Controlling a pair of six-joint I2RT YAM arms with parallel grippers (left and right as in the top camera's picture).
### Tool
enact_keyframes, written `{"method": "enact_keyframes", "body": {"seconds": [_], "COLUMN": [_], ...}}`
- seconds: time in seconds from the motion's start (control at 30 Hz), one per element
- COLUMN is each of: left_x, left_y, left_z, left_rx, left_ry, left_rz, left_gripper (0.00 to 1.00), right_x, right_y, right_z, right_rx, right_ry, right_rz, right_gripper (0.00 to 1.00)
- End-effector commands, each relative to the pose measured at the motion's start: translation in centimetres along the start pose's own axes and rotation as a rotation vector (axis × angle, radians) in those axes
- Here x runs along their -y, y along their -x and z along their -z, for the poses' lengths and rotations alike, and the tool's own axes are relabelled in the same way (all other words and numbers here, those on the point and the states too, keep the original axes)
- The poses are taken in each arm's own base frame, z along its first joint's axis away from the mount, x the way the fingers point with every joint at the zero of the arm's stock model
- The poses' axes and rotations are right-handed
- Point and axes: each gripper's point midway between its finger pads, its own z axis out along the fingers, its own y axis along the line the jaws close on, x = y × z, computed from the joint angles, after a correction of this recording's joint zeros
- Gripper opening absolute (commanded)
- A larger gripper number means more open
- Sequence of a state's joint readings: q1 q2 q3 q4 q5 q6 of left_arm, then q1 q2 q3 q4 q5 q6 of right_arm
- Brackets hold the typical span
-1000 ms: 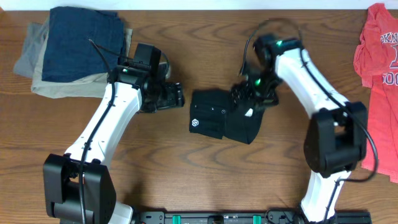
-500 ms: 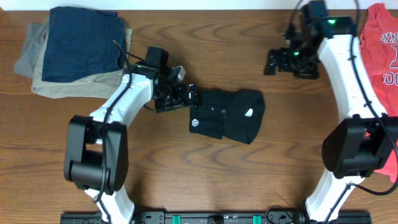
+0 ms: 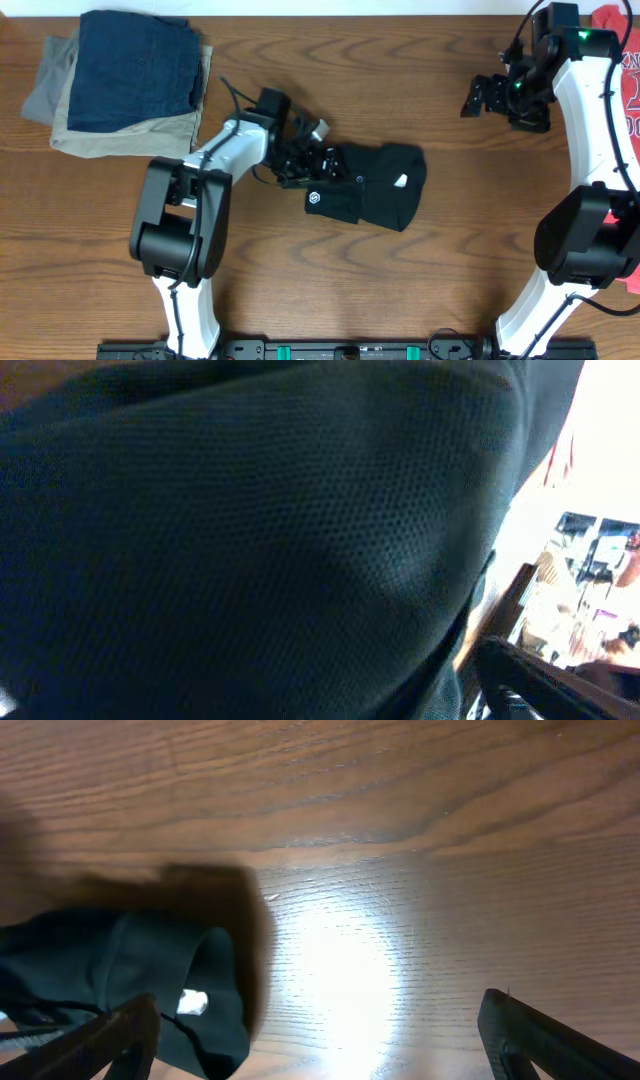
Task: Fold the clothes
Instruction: 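Grasp the folded black polo's left edge with the left gripper, then carry the folded polo with the left gripper to the clothes stack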
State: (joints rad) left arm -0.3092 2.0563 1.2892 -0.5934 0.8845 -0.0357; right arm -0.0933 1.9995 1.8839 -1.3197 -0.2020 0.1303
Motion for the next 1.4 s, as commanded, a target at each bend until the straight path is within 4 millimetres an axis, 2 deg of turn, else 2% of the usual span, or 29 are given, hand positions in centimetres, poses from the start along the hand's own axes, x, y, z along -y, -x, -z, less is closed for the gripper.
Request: {"method": "enact_keyframes", "body": {"seconds": [0.0,0.03,0.1,0.17,0.2,0.37,0.5,0.63,0.77,0.97,1.17,1.37], "left_x": [0.4,0.5,0.3,-0.7,-1.5,-4.1,-6.4,-8.0,-10.3,-13.2,-14.2,-12.8], "left_y": [-0.7,-0.6,-0.3,0.1,0.4,1.9,4.0,6.9,9.1,11.4,12.7,14.6], "left_z": [-1.6,-1.7,-1.7,-1.4,-1.0,2.2,7.0,11.6,16.2,21.5,25.2,29.5], "left_rx": [-0.036,-0.034,-0.026,-0.009,0.006,0.064,0.127,0.197,0.297,0.421,0.498,0.601], "left_ry": [-0.022,-0.021,-0.013,0.048,0.092,0.286,0.513,0.668,0.847,0.978,1.031,1.075], "left_rz": [-0.033,-0.041,-0.042,0.005,0.038,0.074,0.088,-0.021,-0.032,-0.058,-0.073,-0.080], "left_gripper": [0.80,0.72,0.36,0.09,0.06,0.06,0.06,0.06,0.06,0.06,0.06,0.06], "right_x": [0.2,0.2,0.2,0.2,0.2,0.2,0.2,0.2,0.2,0.2,0.2,0.2], "right_y": [0.5,0.5,0.5,0.5,0.5,0.5,0.5,0.5,0.5,0.5,0.5,0.5], "right_z": [1.0,1.0,1.0,1.0,1.0,1.0,1.0,1.0,1.0,1.0,1.0,1.0], "right_rx": [0.033,0.033,0.033,0.033,0.033,0.033,0.033,0.033,0.033,0.033,0.033,0.033], "right_ry": [-0.001,-0.001,-0.001,-0.001,-0.001,-0.001,-0.001,-0.001,-0.001,-0.001,-0.001,-0.001], "right_rz": [-0.018,-0.018,-0.018,-0.018,-0.018,-0.018,-0.018,-0.019,-0.018,-0.018,-0.018,-0.019], "right_gripper": [0.99,0.99,0.99,0.99,0.99,0.99,0.99,0.99,0.99,0.99,0.99,0.99]}}
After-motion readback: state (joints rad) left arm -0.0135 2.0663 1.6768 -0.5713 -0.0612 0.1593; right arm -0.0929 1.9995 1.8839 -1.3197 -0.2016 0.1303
